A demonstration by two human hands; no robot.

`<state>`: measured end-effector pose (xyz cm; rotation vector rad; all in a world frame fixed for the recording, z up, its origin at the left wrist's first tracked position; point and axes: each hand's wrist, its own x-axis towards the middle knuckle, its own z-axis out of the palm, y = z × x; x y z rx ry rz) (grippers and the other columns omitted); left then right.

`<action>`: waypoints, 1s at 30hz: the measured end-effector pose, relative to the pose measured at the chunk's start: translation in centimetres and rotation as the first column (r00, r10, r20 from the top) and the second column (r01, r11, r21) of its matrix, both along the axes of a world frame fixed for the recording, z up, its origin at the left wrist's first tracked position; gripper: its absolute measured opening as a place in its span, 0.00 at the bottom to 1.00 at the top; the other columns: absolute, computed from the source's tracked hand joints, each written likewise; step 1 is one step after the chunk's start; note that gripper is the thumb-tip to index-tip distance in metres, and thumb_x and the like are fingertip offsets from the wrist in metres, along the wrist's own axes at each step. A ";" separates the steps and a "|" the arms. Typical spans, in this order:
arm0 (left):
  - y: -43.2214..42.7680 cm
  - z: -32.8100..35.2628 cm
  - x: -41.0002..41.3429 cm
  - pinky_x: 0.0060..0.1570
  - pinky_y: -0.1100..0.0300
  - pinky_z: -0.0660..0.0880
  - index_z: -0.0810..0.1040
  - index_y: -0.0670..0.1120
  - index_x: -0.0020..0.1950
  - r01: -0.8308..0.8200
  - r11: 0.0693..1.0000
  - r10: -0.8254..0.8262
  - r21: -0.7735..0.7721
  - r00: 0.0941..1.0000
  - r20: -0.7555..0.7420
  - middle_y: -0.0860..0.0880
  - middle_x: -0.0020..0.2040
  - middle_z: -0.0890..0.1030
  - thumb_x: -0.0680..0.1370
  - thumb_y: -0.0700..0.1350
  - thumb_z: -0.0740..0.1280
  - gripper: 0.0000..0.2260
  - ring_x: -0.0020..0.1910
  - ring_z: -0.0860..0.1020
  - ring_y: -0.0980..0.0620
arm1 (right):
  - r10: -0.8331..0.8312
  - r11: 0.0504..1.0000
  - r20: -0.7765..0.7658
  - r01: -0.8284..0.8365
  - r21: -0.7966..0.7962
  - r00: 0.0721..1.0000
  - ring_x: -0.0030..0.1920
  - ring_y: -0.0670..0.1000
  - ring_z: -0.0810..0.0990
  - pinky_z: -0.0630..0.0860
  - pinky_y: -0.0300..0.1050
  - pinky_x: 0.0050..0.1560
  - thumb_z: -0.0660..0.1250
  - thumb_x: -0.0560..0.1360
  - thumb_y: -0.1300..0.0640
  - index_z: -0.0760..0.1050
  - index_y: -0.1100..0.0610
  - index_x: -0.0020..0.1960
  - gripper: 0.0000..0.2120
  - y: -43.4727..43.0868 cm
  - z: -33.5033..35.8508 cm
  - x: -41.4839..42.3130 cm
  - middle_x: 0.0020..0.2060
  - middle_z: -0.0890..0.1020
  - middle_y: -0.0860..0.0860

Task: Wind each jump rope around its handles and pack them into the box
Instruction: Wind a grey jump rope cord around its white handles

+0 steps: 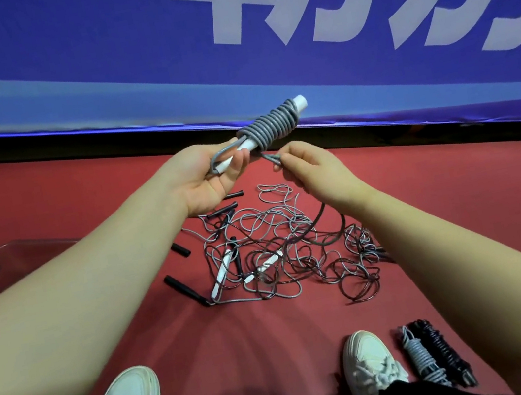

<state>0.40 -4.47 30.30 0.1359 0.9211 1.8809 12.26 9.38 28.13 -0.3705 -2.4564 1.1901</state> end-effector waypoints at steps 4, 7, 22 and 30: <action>0.6 0.1 0.4 0.28 0.70 0.76 0.76 0.35 0.46 -0.046 0.998 0.048 0.049 0.999 -0.026 0.41 0.41 0.76 0.80 0.34 0.57 0.09 0.25 0.77 0.56 | -0.063 0.982 -0.049 0.071 0.176 0.997 0.29 0.43 0.69 0.67 0.38 0.33 0.61 0.79 0.51 0.70 0.51 0.56 0.07 -0.5 -0.3 -0.4 0.31 0.74 0.49; 0.7 0.0 0.6 0.28 0.70 0.76 0.76 0.35 0.46 -0.048 0.997 0.049 0.062 0.999 -0.013 0.41 0.40 0.76 0.80 0.32 0.56 0.09 0.26 0.77 0.56 | -0.185 0.928 -0.126 0.215 0.304 0.975 0.31 0.44 0.72 0.67 0.42 0.34 0.58 0.80 0.51 0.73 0.51 0.50 0.07 -0.6 -1.1 -0.9 0.30 0.75 0.46; 0.1 0.6 0.7 0.26 0.69 0.75 0.76 0.34 0.43 -0.011 0.998 0.009 0.064 0.999 0.032 0.42 0.31 0.76 0.79 0.32 0.57 0.10 0.24 0.77 0.55 | -0.252 0.959 0.087 0.237 0.157 0.964 0.48 0.57 0.80 0.76 0.52 0.51 0.56 0.76 0.63 0.70 0.58 0.50 0.06 -0.3 -2.6 -2.5 0.47 0.82 0.56; 0.8 0.1 1.1 0.23 0.70 0.73 0.76 0.34 0.44 -0.004 0.999 0.002 -0.041 1.000 -0.030 0.41 0.32 0.78 0.78 0.32 0.59 0.07 0.22 0.76 0.56 | -0.588 0.798 0.177 0.602 -0.036 0.789 0.49 0.55 0.74 0.69 0.44 0.46 0.58 0.76 0.56 0.71 0.55 0.54 0.08 2.2 -4.7 -2.1 0.53 0.75 0.55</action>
